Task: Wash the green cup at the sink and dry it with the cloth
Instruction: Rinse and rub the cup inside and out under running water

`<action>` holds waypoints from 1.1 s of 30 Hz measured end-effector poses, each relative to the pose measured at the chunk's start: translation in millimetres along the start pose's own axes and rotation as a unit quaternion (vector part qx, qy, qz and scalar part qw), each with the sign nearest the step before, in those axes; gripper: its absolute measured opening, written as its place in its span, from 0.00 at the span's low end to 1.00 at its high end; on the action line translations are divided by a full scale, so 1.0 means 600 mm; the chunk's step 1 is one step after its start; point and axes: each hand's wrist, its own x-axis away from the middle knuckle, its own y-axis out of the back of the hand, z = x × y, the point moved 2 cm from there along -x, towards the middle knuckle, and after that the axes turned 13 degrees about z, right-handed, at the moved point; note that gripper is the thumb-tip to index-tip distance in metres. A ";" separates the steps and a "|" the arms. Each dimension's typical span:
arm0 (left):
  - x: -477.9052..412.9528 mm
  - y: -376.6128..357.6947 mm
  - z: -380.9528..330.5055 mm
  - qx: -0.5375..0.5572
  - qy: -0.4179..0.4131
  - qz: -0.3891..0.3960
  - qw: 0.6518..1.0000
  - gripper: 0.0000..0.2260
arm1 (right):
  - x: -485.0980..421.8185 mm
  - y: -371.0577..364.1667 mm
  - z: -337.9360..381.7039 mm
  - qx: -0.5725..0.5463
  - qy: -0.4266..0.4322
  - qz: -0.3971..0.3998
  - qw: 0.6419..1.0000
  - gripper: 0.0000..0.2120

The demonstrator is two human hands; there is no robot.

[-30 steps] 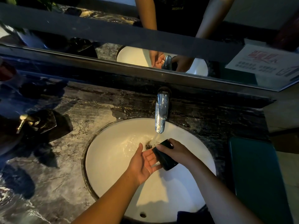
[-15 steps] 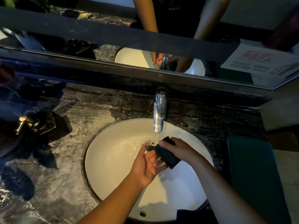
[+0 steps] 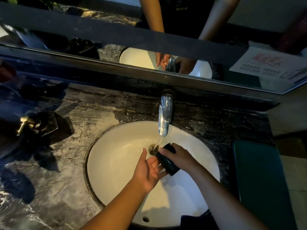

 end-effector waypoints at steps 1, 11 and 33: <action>0.000 0.000 -0.004 -0.002 -0.002 0.002 1.000 0.35 | 0.001 0.001 0.002 -0.002 0.006 0.002 1.000 0.36; 0.026 -0.024 -0.044 -0.103 -0.004 -0.018 0.995 0.33 | 0.031 -0.005 0.004 -0.101 0.082 -0.009 0.991 0.27; 0.163 -0.124 -0.050 -0.436 -0.152 0.020 0.887 0.21 | 0.167 -0.051 0.027 -0.101 0.235 -0.102 0.961 0.28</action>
